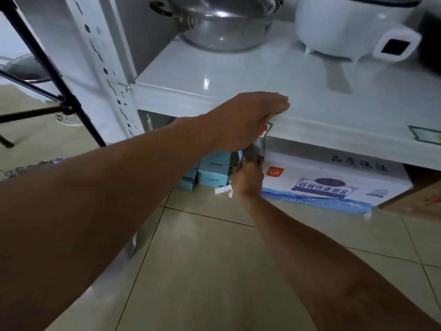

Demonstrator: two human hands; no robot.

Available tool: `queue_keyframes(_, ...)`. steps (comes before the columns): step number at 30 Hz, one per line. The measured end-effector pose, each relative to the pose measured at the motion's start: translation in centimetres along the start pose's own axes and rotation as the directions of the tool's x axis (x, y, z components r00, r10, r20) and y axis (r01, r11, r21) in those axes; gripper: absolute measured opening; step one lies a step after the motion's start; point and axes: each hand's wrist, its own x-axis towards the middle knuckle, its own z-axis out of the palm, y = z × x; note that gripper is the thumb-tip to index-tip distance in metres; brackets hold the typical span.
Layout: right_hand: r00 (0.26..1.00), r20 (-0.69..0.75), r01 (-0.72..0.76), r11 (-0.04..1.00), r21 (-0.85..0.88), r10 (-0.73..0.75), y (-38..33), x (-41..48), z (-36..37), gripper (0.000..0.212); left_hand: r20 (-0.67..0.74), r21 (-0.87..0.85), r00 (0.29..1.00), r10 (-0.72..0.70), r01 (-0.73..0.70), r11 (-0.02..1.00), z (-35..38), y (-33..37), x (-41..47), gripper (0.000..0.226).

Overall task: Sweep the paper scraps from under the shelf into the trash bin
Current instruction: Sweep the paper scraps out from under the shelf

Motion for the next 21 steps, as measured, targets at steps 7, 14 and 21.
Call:
queue_keyframes(7, 0.985, 0.169, -0.003, 0.988, -0.151, 0.029, 2.7, 1.4, 1.3, 0.019, 0.084, -0.048, 0.996, 0.022, -0.018, 0.999, 0.0, -0.8, 0.6, 0.053)
queue_keyframes(14, 0.994, 0.081, 0.085, 0.991, -0.102, -0.077, 5.4, 0.2, -2.2, 0.014, 0.086, -0.137, 0.996, 0.034, -0.022, 0.990, -0.1, -0.8, 0.9, 0.051)
queue_keyframes(21, 0.996, -0.012, -0.084, 0.996, 0.000, 0.084, 0.9, 1.8, 4.0, 0.015, 0.102, -0.173, 0.994, -0.027, 0.045, 0.984, -0.3, -0.2, 0.7, 0.051)
